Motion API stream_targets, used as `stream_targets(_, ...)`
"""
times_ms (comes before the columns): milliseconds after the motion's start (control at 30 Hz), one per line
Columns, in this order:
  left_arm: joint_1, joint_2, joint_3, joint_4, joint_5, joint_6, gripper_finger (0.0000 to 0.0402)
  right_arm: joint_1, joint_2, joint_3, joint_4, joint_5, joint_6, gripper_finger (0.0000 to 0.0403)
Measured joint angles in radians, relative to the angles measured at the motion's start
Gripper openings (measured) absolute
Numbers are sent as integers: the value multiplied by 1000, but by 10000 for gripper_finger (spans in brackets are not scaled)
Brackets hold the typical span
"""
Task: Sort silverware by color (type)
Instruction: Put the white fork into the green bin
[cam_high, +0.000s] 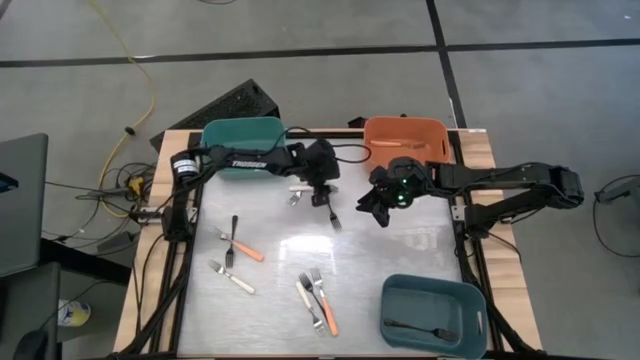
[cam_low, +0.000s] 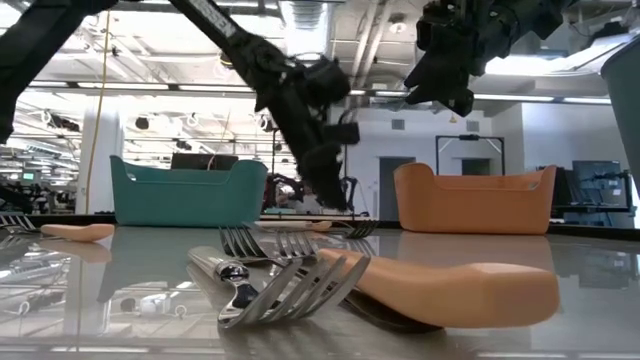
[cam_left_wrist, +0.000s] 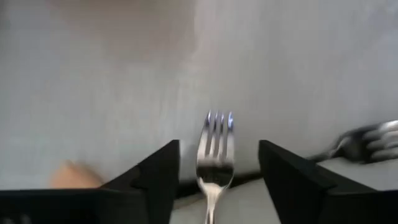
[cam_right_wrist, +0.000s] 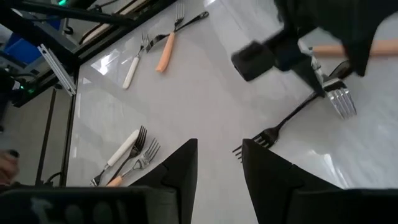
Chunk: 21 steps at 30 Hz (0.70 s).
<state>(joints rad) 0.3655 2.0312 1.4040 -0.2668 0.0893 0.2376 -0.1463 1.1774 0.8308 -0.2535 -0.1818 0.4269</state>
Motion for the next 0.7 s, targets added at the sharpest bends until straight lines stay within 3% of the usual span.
stream_targets(233,7,37,2,14,4,-25,258,5,0,0,-16,-4,-14,148)
stream_targets(533,7,68,2,-11,10,-16,245,1,0,0,-26,-4,-22,148)
stream_targets(700,6,76,3,-10,8,-24,214,0,0,0,-26,-4,-25,148)
